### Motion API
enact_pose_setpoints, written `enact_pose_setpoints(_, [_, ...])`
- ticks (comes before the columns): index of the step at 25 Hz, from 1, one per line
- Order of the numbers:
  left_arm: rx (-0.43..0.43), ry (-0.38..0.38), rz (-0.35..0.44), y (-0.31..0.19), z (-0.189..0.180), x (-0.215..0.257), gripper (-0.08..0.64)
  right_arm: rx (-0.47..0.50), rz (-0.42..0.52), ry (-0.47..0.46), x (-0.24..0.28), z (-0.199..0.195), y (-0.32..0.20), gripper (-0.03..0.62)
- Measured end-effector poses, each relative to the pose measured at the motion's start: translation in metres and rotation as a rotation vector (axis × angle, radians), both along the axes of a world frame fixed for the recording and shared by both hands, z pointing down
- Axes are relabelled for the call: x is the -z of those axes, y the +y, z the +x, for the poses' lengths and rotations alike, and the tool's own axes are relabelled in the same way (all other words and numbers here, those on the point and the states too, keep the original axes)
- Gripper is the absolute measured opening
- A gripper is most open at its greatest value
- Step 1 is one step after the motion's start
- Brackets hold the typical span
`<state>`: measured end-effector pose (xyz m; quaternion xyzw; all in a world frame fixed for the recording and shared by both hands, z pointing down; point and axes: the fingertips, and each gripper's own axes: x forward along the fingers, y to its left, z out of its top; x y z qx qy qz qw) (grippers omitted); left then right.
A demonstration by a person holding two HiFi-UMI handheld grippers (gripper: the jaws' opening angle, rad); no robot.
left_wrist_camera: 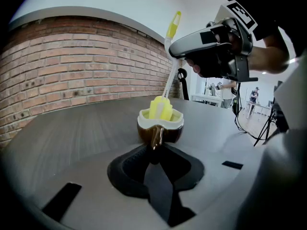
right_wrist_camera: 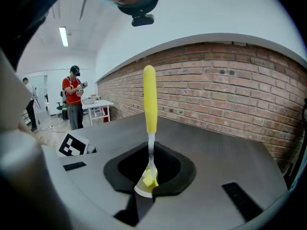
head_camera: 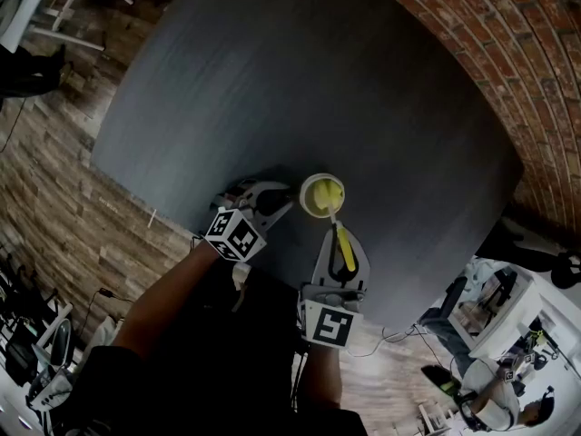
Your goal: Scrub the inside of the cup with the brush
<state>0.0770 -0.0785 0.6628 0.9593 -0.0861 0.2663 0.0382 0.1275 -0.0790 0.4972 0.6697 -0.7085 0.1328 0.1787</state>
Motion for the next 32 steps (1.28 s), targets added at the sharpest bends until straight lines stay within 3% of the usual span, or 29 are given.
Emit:
enact_pose_setpoints(7, [0.001,0.002,0.001,-0.001,-0.002,-0.001,0.087,0.067,-0.03,-0.089,-0.004,-0.008,0.0,0.051])
enact_pose_setpoints(15, [0.005,0.002,-0.004,-0.001,-0.005,-0.002,0.087,0.083,-0.148,-0.096,-0.005,-0.009,0.008,0.051])
enact_pose_setpoints(23, [0.01,0.0,-0.003,-0.002,-0.005,-0.002,0.087,0.098,-0.233,-0.016,-0.005,-0.005,0.012,0.051])
enact_pose_setpoints(28, [0.009,0.002,-0.007,-0.001,-0.005,-0.003,0.087,0.149,-0.247,0.126,-0.005,-0.007,0.007,0.051])
enact_pose_setpoints(32, [0.012,0.003,-0.011,-0.002,-0.005,-0.003,0.087,0.221,-0.173,0.266,-0.003,-0.016,0.002,0.054])
